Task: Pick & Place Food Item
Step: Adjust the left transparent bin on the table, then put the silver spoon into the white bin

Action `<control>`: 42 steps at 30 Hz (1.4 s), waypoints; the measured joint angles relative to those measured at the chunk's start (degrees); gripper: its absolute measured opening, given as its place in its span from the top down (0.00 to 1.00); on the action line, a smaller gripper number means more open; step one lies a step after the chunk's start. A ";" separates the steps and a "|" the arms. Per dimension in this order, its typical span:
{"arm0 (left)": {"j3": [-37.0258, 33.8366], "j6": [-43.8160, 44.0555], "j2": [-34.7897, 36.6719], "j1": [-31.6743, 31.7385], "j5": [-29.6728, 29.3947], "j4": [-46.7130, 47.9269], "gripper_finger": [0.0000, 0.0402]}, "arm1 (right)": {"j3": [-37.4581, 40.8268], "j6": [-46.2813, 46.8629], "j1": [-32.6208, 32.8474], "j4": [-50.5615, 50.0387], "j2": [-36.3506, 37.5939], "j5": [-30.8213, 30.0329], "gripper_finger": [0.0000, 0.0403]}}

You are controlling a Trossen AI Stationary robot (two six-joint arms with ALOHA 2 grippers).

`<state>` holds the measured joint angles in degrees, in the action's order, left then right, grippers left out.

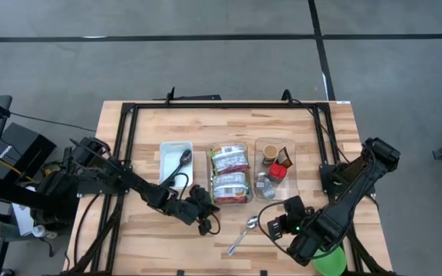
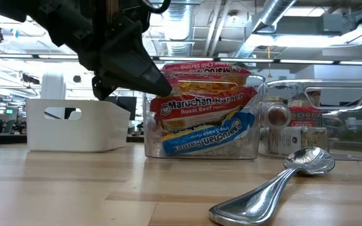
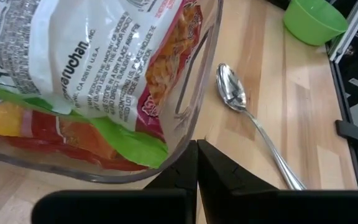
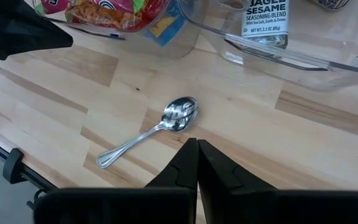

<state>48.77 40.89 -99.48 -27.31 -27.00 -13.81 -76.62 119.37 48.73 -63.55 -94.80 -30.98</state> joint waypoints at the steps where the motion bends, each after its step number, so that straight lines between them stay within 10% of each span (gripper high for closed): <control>1: 0.00 0.02 0.00 0.02 0.00 0.14 1.00 | 0.00 0.00 0.00 0.00 0.00 0.00 1.00; 20: -0.02 0.06 8.34 0.08 -2.29 10.39 1.00 | 0.00 -3.02 0.00 2.78 -0.02 0.02 1.00; 29: 0.00 0.07 13.44 -0.77 5.58 10.40 1.00 | 0.00 -3.09 0.00 3.55 -0.02 -0.02 1.00; 42: 0.00 0.06 15.98 -9.34 7.85 10.39 1.00 | 0.01 -19.05 -3.52 17.86 -4.10 -2.08 1.00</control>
<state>48.77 40.95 -83.50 -36.64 -19.16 -3.42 -76.61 100.33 45.21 -45.70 -98.91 -33.06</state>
